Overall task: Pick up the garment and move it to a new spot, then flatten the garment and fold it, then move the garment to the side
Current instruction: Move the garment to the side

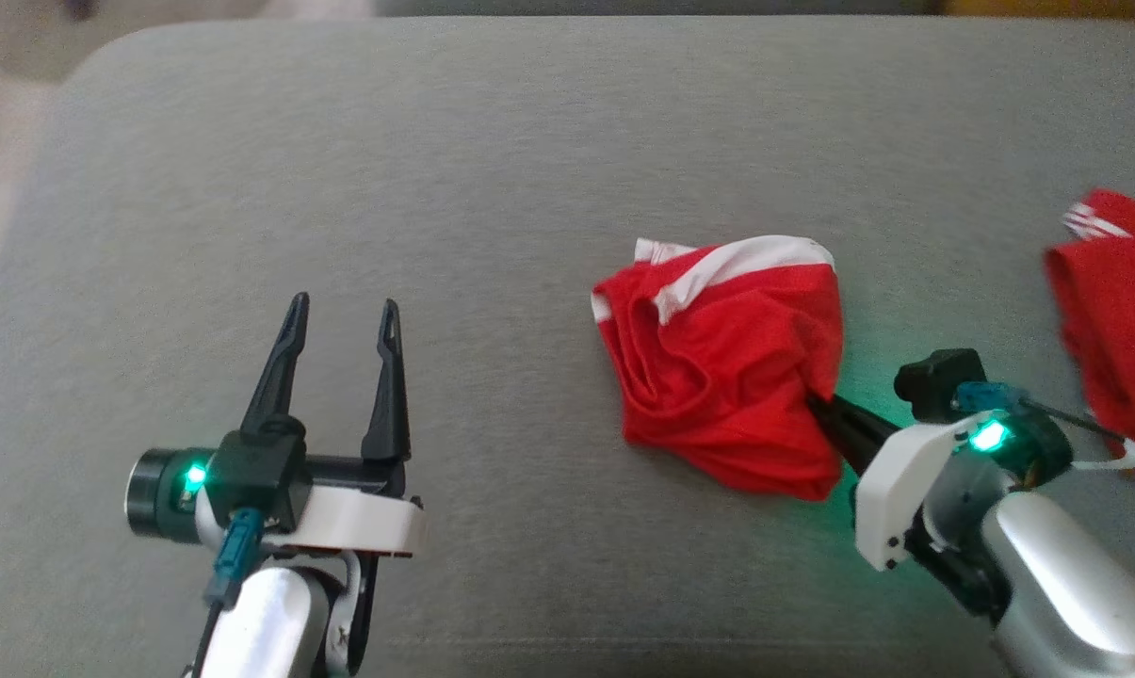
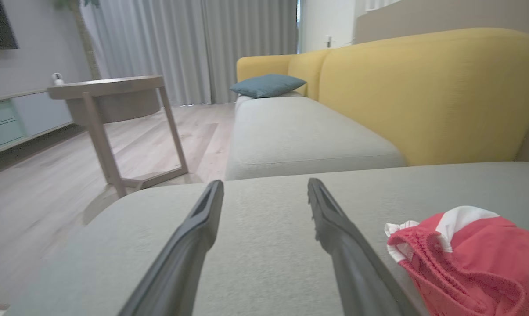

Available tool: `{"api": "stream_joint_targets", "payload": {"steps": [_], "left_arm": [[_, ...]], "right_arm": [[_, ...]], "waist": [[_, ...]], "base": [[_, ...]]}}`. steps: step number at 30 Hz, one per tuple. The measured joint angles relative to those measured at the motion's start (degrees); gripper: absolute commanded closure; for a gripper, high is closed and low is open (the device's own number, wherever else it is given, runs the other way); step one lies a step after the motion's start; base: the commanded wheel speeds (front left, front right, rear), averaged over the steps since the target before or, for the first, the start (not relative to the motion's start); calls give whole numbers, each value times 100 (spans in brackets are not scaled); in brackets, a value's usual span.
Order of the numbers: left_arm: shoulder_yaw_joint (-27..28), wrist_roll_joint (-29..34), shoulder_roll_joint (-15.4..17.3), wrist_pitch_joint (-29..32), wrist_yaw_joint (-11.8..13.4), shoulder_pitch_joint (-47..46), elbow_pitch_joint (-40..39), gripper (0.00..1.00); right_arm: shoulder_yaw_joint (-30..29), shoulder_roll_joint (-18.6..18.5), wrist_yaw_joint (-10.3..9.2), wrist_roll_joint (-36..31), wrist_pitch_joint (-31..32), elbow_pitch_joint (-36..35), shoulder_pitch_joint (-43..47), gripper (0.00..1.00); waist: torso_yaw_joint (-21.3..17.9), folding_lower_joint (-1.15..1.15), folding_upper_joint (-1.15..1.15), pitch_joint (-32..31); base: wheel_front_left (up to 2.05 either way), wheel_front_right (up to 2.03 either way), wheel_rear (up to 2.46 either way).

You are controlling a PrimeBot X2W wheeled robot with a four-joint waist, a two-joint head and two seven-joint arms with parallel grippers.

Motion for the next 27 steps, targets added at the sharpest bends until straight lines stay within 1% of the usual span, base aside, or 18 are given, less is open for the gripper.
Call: {"api": "stream_joint_targets", "payload": {"steps": [7, 10, 12, 15, 16, 22, 27], "left_arm": [[-44, 58, 21, 0, -108, -79, -5, 0], [-100, 103, 37, 0, -158, -258, 5, 0], [-133, 137, 42, 0, -189, -370, 16, 0], [-148, 159, 64, 0, -210, -527, 36, 0], [-148, 159, 64, 0, -210, -527, 36, 0], [-258, 280, 94, 2, -313, -892, 66, 0], [-352, 354, 88, 8, -364, -1206, 66, 0]], "right_arm": [[218, -592, 0, -141, -22, -159, -190, 100], [182, -851, 0, -180, -240, -73, -482, 100], [59, -1016, 0, -194, -404, 40, -723, 100], [-205, -1232, 0, -231, -614, 278, -1090, 100], [-205, -1232, 0, -231, -614, 278, -1090, 100], [-832, -1492, 0, -357, -892, 871, -1525, 100], [-1348, -1504, 0, -510, -1077, 1397, -1657, 100]], "waist": [[-914, 0, 0, 41], [-1241, 0, 0, 137], [-1405, 0, 0, 241], [-1573, 0, 0, 471], [-1573, 0, 0, 471], [-1762, 0, 0, 925], [-1824, 0, 0, 1233]], "base": [[0, 0, 0], [0, 0, 0], [0, 0, 0], [0, 0, 0], [0, 0, 0], [0, 0, 0], [0, 0, 0]]}}
